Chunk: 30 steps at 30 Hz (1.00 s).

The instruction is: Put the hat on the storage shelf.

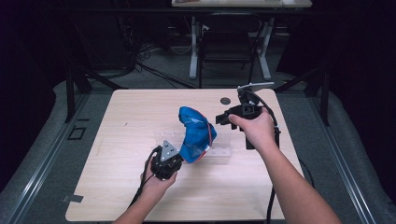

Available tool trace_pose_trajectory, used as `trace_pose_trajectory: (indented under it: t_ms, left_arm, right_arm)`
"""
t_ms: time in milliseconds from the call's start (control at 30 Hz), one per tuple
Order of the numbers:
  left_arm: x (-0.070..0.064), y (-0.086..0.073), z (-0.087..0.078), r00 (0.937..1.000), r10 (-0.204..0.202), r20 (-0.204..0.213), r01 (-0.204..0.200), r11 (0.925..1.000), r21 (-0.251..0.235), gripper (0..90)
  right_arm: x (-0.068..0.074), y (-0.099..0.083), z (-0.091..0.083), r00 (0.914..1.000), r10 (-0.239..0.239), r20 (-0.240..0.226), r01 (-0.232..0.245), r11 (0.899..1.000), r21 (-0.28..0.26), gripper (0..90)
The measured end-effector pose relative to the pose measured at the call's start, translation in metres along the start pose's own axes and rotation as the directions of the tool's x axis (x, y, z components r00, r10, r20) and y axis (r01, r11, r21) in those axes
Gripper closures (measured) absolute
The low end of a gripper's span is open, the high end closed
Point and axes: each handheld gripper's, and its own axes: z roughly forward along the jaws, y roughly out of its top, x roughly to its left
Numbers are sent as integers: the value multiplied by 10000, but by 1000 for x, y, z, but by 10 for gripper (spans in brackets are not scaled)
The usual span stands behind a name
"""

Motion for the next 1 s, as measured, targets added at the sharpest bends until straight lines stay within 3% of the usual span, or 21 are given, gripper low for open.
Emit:
trace_pose_trajectory:
  t_ms: [300,500,600,867,1000]
  left_arm:
    - [3,1,-3,9995,-305,111,305,9995,32,869]
    - [3,0,-5,9999,-137,76,137,9999,21,790]
    - [3,-1,-11,9999,-116,50,117,9999,-76,748]
    - [9,-7,-21,9996,-249,-94,247,9995,-172,585]
    - [13,-9,-25,9994,-326,-132,323,9994,-154,544]
  right_arm:
    - [-1,-3,-5,9996,-229,139,231,9997,-122,724]
    - [0,-6,-6,9984,-382,422,386,9992,-84,719]
    - [-1,-10,-9,9947,-648,793,655,9978,-67,719]
    - [-7,-18,-17,9865,-839,1408,867,9961,-139,715]
    - [-11,-22,-20,9823,-909,1639,941,9955,-122,710]
